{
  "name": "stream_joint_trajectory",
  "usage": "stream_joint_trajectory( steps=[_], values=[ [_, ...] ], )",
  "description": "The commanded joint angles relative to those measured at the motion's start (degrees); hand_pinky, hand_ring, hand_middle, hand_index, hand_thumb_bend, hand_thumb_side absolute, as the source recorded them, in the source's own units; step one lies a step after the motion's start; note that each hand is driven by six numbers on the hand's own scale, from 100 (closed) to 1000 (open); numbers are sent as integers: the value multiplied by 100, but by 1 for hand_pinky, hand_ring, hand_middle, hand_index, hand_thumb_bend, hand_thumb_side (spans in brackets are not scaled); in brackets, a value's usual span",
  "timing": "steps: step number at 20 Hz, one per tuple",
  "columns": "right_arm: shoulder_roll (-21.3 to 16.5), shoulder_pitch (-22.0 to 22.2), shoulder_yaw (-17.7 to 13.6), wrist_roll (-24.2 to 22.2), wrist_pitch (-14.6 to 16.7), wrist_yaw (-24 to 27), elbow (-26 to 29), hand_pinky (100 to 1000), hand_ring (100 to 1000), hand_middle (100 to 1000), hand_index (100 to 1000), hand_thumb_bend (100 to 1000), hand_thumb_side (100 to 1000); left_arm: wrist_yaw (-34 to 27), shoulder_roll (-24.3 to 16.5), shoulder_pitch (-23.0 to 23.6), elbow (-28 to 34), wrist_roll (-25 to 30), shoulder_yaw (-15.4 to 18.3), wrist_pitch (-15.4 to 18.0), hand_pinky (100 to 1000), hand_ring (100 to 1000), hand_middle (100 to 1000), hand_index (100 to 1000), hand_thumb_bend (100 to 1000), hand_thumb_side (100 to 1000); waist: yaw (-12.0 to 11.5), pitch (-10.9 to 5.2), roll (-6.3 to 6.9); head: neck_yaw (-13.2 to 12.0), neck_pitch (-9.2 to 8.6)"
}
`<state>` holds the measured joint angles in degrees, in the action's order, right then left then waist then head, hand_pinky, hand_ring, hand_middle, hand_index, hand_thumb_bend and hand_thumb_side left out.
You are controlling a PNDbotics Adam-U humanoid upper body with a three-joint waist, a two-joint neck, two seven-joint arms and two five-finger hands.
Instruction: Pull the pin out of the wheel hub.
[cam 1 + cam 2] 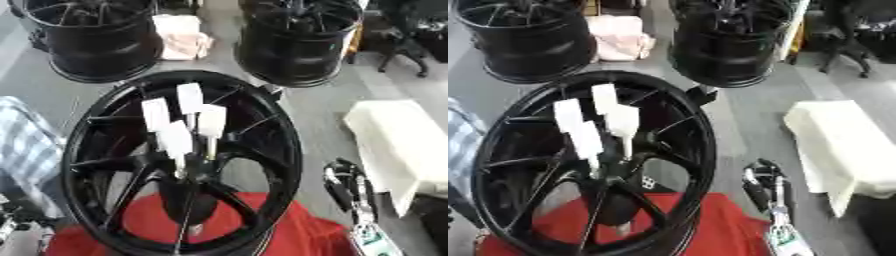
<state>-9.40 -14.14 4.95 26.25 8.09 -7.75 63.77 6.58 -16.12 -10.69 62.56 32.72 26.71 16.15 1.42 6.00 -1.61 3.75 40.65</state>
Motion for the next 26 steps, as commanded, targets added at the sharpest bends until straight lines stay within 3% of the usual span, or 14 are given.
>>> stream_joint_trajectory(
  steps=[1,6,9,12,15,19,23,26],
  values=[
    [-110,-77,-22,14,21,-17,90,714,639,641,818,100,500,-193,-132,-51,82,-35,31,-40,692,669,637,760,435,544,24,-69,25,53,-32],
    [-117,-72,-32,37,37,-3,91,714,639,641,819,100,501,-639,-510,-105,567,-73,213,-83,698,677,644,765,449,573,59,-60,57,133,-38],
    [-136,-57,-40,54,46,-20,98,714,639,641,819,100,501,-1073,-1083,-261,1015,-154,305,35,701,681,650,769,461,570,56,-76,106,174,-29],
    [-153,-43,-37,61,52,-45,103,714,639,641,819,100,502,-1746,-1939,-537,1304,-184,80,270,711,690,661,776,474,572,78,-93,154,191,-19],
    [-165,-37,-25,56,57,-75,103,714,639,641,819,100,502,-2316,-2871,-909,1301,79,-523,807,728,705,678,788,486,584,123,-111,201,175,-13],
    [-162,-44,4,33,66,-125,97,715,639,641,819,100,502,-2697,-3818,-1550,1125,817,-1631,1819,765,737,719,816,497,615,202,-130,257,127,-29],
    [-154,-57,42,-7,82,-159,85,715,639,640,819,100,502,-2483,-4095,-2191,1091,1562,-2740,2797,787,755,744,837,505,600,265,-143,293,71,-43],
    [-144,-66,62,-28,89,-177,75,714,639,640,819,100,502,-2289,-3964,-2594,1128,1881,-3556,3157,787,758,748,842,505,584,307,-152,308,38,-48]
  ],
)
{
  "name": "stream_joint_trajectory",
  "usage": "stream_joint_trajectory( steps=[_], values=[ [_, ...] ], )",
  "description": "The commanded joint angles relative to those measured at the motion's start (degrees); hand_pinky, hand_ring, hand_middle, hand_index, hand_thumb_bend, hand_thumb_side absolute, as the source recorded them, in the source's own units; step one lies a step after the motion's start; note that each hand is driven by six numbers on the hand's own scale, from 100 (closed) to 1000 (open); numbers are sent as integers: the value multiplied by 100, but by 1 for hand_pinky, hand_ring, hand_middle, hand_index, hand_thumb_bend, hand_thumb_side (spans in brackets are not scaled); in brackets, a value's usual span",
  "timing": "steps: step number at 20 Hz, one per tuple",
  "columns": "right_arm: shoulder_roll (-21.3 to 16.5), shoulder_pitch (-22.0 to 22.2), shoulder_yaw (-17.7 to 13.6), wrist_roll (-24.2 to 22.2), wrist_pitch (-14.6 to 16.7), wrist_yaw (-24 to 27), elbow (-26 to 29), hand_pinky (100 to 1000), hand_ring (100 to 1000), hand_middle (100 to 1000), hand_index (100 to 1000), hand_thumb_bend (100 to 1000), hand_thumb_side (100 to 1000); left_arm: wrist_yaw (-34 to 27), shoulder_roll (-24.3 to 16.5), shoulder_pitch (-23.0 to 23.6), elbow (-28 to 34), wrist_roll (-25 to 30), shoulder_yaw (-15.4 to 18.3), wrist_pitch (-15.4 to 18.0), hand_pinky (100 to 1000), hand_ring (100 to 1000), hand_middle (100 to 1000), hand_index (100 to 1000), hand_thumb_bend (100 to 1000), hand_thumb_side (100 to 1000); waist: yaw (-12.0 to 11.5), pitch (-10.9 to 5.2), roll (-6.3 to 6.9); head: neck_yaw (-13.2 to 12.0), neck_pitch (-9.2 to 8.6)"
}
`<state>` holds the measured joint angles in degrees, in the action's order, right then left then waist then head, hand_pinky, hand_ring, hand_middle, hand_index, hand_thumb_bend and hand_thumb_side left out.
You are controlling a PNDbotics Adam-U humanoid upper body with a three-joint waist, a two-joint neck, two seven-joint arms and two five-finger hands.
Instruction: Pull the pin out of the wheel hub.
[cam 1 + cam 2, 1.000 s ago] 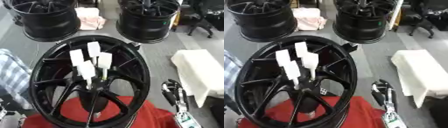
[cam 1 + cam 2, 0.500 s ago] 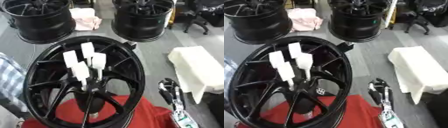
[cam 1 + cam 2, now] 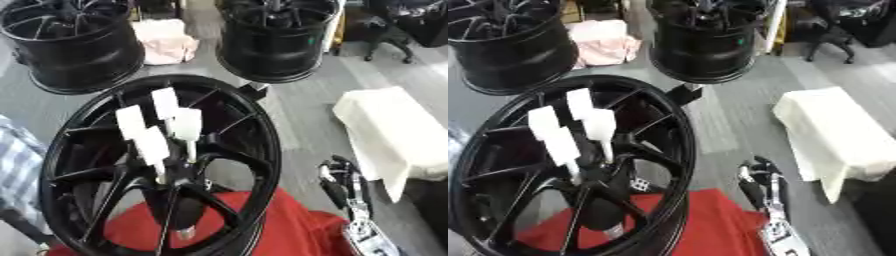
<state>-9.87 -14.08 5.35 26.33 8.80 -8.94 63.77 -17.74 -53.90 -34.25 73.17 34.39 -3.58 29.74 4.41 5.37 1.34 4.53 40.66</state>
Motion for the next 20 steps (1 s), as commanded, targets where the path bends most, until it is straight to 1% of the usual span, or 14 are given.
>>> stream_joint_trajectory(
  steps=[1,4,6,8,15,20],
  values=[
    [-94,-73,26,-41,19,-59,72,715,639,640,819,100,502,249,-125,-337,78,1736,-740,1841,787,759,750,843,507,574,15,-91,14,-48,-49],
    [-90,-76,37,-54,23,-60,63,715,639,640,819,100,503,676,88,-585,74,1755,-1312,1874,784,760,753,844,512,551,31,-92,15,-84,-44],
    [-91,-75,40,-59,25,-61,62,715,639,640,819,100,503,885,205,-685,45,1757,-1560,1869,787,764,760,846,519,541,35,-91,15,-95,-34],
    [-93,-70,40,-62,23,-62,61,715,639,640,819,100,503,1044,311,-768,23,1758,-1714,1849,788,767,766,846,527,533,31,-92,12,-98,-22],
    [-101,-54,37,-68,8,-46,50,715,638,640,819,100,504,1381,635,-977,-1,1758,-1993,1799,790,769,774,856,544,526,11,-103,-9,-108,7],
    [-100,-48,36,-69,2,-32,47,715,638,639,819,100,503,1595,912,-1145,-107,1758,-1995,1804,792,770,776,857,543,518,6,-106,-28,-107,21]
  ],
)
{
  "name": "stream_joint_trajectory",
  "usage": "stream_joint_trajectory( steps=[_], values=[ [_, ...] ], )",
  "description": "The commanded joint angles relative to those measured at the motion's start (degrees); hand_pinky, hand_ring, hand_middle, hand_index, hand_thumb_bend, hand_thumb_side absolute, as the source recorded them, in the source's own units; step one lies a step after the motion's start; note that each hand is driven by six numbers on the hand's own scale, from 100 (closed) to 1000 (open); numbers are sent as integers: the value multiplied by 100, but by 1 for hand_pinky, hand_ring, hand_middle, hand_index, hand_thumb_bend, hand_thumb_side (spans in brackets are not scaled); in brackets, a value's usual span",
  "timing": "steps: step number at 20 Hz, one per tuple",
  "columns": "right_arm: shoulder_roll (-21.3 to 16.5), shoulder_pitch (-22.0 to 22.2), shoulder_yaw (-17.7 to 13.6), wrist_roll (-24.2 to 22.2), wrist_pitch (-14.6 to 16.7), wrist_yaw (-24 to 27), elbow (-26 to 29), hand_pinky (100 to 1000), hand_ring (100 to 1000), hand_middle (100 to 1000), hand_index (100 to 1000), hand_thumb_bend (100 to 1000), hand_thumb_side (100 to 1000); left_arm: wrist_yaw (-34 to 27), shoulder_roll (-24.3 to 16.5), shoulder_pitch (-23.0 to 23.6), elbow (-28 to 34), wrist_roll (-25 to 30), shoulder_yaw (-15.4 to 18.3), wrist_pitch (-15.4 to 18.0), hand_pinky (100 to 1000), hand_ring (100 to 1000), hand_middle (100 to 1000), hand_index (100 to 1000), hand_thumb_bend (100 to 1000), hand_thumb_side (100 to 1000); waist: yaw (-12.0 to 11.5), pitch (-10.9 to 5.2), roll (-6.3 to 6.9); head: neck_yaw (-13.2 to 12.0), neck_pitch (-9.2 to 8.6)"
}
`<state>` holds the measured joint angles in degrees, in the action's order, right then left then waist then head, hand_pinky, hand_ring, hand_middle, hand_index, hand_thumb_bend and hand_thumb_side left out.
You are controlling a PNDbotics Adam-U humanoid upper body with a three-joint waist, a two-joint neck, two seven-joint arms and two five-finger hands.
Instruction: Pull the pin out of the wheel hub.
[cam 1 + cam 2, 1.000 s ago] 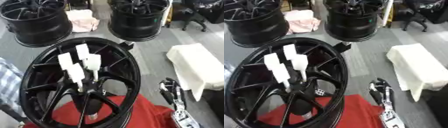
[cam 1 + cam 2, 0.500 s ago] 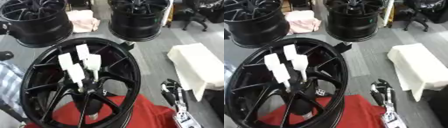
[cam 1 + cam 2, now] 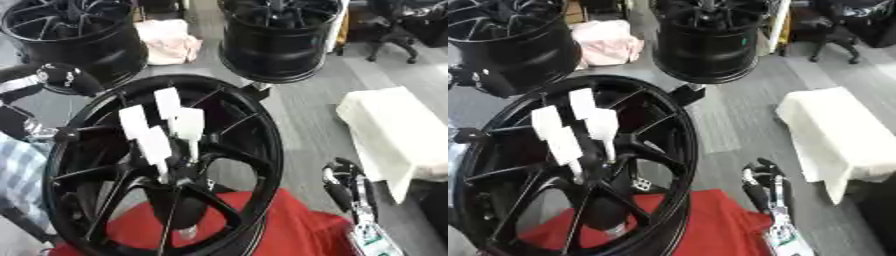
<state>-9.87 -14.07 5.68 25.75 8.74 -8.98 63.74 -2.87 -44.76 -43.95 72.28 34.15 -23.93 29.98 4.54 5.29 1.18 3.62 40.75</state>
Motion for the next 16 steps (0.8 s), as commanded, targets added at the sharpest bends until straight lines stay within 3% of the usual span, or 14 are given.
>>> stream_joint_trajectory(
  steps=[1,16],
  values=[
    [-99,-49,4,-11,7,-26,50,715,638,639,819,100,503,162,58,-215,-43,1781,57,1783,793,770,777,858,542,516,-7,-98,-15,-16,15],
    [-50,-83,24,-21,20,-22,59,715,638,638,819,100,503,1097,900,-482,-658,1672,223,1684,773,750,753,840,523,479,53,-83,-43,-48,25]
  ],
)
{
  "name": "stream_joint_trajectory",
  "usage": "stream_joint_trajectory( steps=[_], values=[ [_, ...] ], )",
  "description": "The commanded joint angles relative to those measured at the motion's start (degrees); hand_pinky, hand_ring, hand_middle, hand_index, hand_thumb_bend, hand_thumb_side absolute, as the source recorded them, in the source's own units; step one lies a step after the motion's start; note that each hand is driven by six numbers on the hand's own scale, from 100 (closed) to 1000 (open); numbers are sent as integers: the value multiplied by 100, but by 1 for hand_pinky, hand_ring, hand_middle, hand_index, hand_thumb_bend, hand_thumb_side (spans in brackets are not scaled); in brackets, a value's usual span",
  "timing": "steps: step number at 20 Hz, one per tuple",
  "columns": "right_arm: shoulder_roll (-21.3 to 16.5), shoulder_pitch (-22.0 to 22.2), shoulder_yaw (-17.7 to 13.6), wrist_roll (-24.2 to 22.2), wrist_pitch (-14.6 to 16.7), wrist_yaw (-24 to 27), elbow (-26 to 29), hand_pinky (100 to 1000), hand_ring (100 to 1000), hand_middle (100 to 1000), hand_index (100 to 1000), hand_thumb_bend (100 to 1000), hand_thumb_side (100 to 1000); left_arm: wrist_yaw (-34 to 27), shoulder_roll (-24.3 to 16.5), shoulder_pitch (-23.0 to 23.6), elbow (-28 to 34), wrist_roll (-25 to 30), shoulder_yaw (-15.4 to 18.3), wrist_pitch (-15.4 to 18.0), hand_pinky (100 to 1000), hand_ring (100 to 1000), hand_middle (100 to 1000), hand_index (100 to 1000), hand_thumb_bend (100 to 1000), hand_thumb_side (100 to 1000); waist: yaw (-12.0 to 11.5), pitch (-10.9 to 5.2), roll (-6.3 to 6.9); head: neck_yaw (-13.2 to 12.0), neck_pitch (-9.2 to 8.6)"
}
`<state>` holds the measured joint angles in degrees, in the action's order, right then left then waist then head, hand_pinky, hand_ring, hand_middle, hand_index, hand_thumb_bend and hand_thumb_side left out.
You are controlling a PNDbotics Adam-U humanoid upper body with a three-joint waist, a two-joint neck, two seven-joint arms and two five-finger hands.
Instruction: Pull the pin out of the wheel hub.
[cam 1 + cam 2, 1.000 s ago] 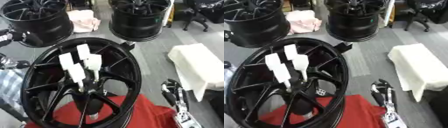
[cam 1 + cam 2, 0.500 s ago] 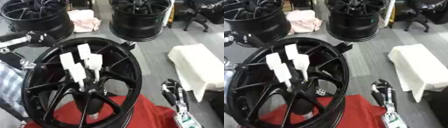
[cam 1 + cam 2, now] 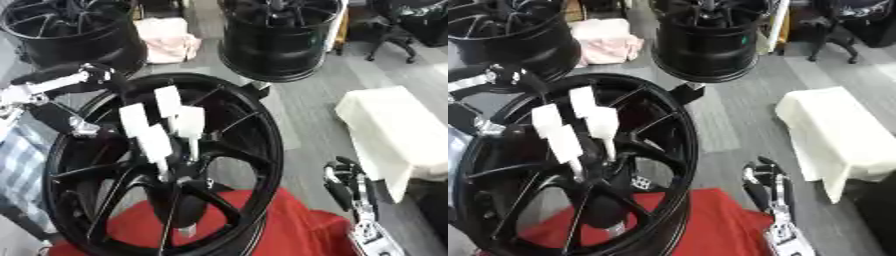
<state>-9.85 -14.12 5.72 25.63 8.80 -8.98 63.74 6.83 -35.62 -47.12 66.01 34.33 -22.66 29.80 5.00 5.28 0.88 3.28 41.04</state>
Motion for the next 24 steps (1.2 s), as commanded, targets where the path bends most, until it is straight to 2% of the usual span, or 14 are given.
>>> stream_joint_trajectory(
  steps=[1,10,18,23,24],
  values=[
    [-49,-80,20,-9,15,-22,59,715,638,638,819,100,503,177,15,-172,-56,1629,97,1701,772,747,749,839,522,479,11,-82,-14,-17,-2],
    [-40,-91,23,-11,19,-25,65,715,638,638,818,100,504,452,135,-150,-153,1534,74,1685,717,683,680,802,494,443,26,-75,-15,-28,12],
    [-33,-97,25,-10,18,-31,67,716,638,638,818,100,506,413,193,-143,-167,1399,73,1580,648,603,586,725,397,397,38,-73,-13,-32,8],
    [-31,-96,26,-12,15,-33,65,716,638,638,818,100,506,253,183,-165,-116,1306,79,1469,597,542,513,659,284,344,40,-77,-10,-40,5],
    [-30,-96,26,-12,14,-34,65,716,638,638,818,100,506,220,177,-167,-102,1304,77,1443,597,542,513,659,284,344,40,-77,-10,-40,4]
  ],
)
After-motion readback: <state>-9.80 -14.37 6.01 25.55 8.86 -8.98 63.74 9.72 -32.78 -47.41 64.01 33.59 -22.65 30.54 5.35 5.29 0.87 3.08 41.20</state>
